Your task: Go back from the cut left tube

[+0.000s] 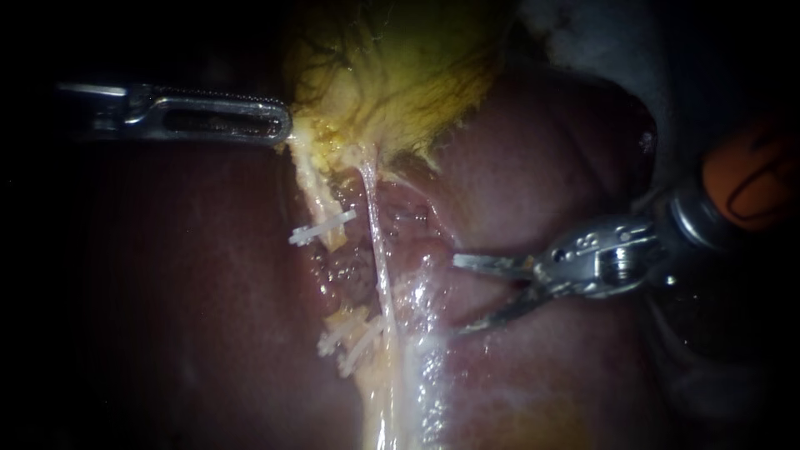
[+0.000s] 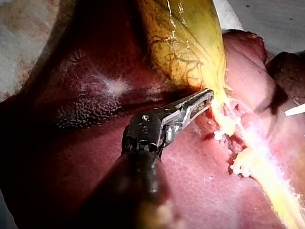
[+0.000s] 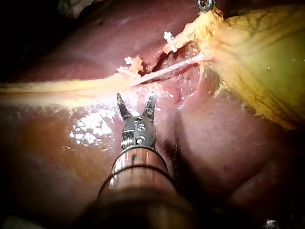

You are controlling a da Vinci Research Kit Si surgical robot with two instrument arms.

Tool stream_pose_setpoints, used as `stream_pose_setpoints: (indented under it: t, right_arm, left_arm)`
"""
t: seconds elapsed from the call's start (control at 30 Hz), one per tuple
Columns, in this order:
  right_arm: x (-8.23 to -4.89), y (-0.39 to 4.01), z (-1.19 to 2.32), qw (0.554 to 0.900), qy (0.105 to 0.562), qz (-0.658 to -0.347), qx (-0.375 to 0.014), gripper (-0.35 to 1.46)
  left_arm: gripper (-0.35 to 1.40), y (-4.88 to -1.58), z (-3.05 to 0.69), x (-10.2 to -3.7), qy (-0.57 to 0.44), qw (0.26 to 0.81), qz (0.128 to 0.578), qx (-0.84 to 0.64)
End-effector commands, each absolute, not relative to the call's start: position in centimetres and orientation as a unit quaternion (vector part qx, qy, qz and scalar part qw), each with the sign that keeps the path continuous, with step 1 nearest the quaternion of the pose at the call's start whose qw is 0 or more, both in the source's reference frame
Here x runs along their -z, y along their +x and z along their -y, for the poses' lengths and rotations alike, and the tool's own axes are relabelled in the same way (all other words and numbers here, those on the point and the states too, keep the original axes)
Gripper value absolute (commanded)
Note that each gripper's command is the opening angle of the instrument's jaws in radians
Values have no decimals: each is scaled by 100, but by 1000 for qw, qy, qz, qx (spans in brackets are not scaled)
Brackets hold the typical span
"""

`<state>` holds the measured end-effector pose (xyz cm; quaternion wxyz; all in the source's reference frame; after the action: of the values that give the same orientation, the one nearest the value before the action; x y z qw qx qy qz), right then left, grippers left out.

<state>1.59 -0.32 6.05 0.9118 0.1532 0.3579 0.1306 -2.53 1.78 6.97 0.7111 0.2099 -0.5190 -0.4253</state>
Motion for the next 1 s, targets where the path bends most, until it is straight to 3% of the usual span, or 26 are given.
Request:
stream_pose_setpoints:
  t: [0.03,0.57,1.0]
  right_arm:
    - [-604,158,29,913,152,-355,-132,143]
    - [-596,147,20,917,142,-346,-140,145]
    - [-596,144,19,917,142,-346,-140,145]
  left_arm:
    - [-35,-253,-178,-697,210,711,519,425]
    - [-35,-260,-173,-716,204,712,521,424]
    - [-35,-292,-161,-764,205,723,511,417]
